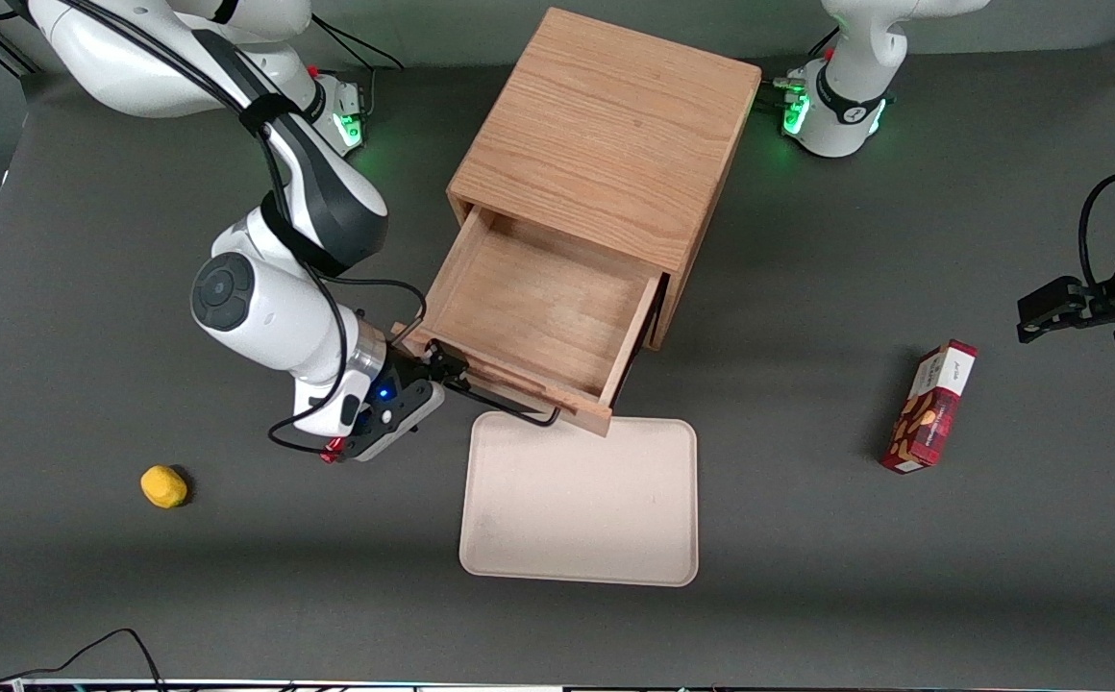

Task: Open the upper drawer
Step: 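Pull the handle outward from the cabinet with the right gripper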

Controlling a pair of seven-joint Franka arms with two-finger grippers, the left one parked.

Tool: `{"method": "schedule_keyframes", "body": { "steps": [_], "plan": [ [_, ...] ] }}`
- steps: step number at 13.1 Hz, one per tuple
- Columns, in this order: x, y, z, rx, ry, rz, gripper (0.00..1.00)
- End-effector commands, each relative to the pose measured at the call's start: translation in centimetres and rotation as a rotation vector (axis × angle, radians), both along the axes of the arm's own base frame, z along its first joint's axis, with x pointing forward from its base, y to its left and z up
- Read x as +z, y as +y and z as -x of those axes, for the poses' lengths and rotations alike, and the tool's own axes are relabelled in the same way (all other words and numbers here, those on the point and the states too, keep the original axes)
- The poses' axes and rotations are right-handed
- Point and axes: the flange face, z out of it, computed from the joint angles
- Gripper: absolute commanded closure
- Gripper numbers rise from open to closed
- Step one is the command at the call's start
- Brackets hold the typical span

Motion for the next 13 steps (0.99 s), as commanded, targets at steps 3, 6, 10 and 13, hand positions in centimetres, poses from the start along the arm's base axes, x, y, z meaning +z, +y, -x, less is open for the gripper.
{"method": "schedule_keyframes", "body": {
  "steps": [3, 6, 10, 13],
  "plan": [
    [0.1, -1.5, -3.0, -0.012, -0.031, -0.001, 0.0],
    [0.2, -1.7, -2.9, -0.032, -0.017, -0.009, 0.0],
    [4.6, -1.3, -1.6, -0.114, 0.063, 0.001, 0.0],
    [9.8, -2.4, -1.2, -0.174, 0.142, -0.03, 0.0]
  ]
}}
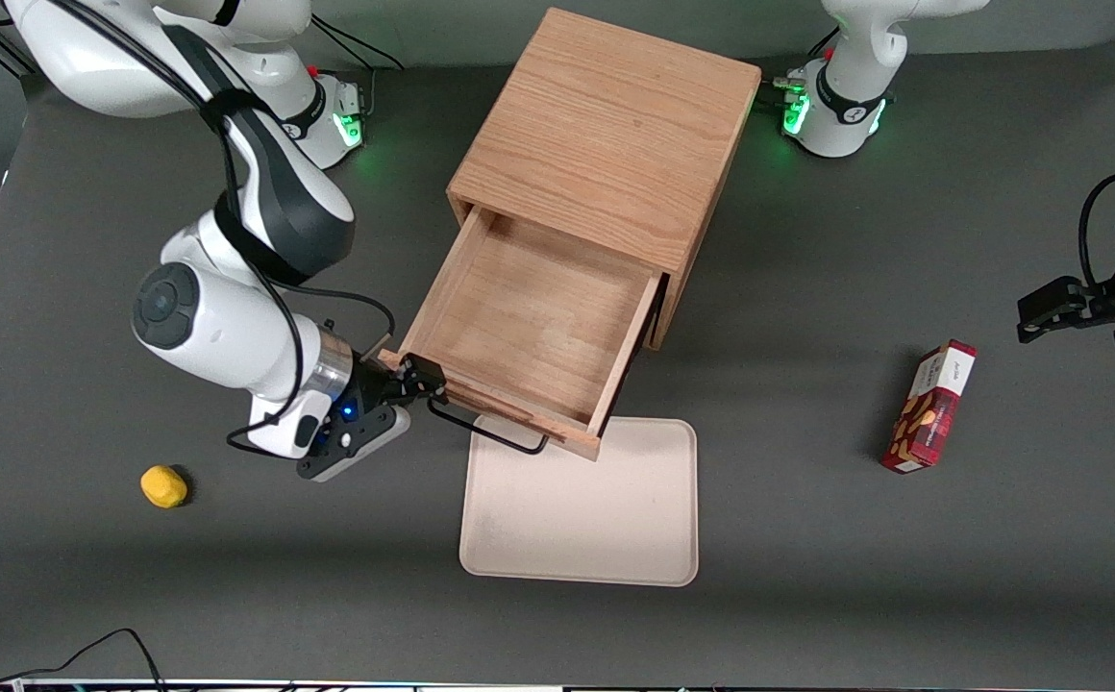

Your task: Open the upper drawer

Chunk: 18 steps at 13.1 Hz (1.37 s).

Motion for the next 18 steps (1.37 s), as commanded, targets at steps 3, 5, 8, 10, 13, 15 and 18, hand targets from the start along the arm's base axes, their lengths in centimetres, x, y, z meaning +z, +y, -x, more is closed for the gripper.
{"method": "schedule_keyframes", "body": {
  "steps": [3, 5, 8, 10, 13, 15, 18],
  "plan": [
    [12.3, -7.3, 2.1, -0.185, 0.048, 0.02, 0.0],
    [16.5, -11.8, 4.9, -0.251, -0.009, 0.157, 0.0],
    [20.1, -20.0, 8.1, -0.476, -0.065, 0.261, 0.0],
    [21.2, -22.8, 10.6, -0.535, -0.076, 0.281, 0.0],
    [22.2, -27.4, 11.4, -0.566, -0.081, 0.279, 0.0],
    [22.8, -28.6, 11.3, -0.567, -0.092, 0.278, 0.0],
    [22.7, -28.7, 11.1, -0.559, -0.089, 0.279, 0.0]
  ]
}}
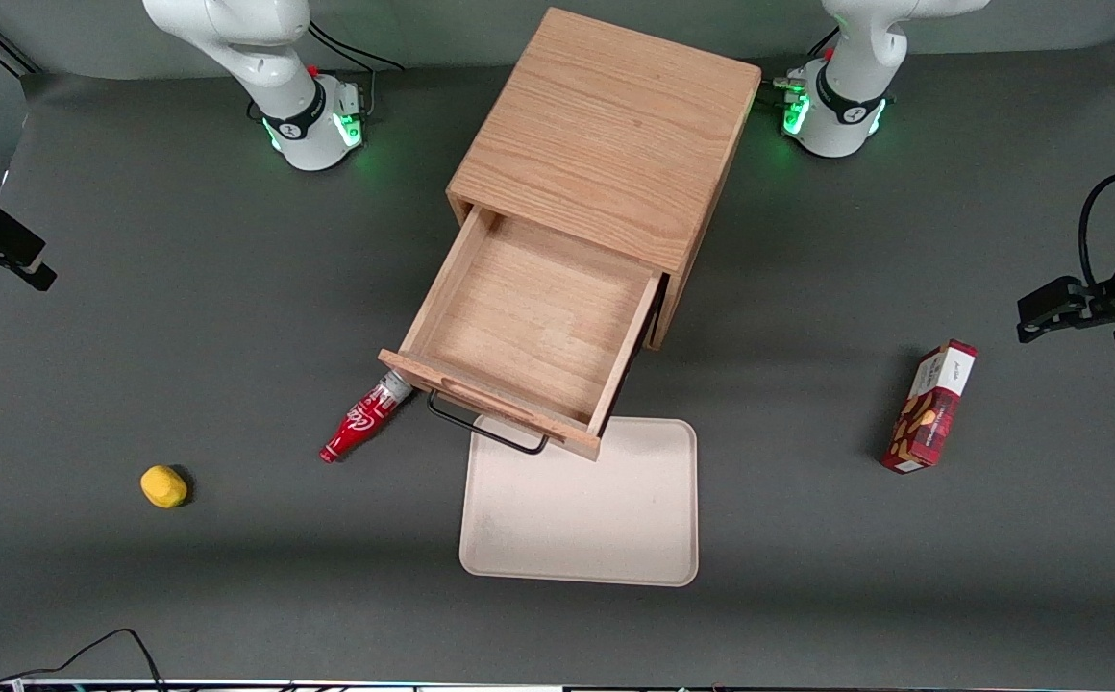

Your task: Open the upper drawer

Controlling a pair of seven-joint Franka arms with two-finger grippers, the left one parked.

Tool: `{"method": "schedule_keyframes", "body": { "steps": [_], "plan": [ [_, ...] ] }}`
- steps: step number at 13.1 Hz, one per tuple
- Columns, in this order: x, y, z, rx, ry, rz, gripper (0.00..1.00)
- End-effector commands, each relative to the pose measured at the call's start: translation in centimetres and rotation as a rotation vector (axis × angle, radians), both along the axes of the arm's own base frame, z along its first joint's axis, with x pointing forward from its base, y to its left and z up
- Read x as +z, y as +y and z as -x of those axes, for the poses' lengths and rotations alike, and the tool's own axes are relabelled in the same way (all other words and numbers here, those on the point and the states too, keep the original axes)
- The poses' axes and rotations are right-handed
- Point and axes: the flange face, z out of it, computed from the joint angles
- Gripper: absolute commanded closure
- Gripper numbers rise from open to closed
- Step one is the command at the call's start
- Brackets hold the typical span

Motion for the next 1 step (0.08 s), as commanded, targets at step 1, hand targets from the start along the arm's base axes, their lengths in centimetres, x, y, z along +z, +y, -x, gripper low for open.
{"method": "schedule_keyframes", "body": {
  "steps": [1],
  "plan": [
    [0.28, 0.14, 0.0, 0.018, -0.011, 0.015, 0.0]
  ]
}}
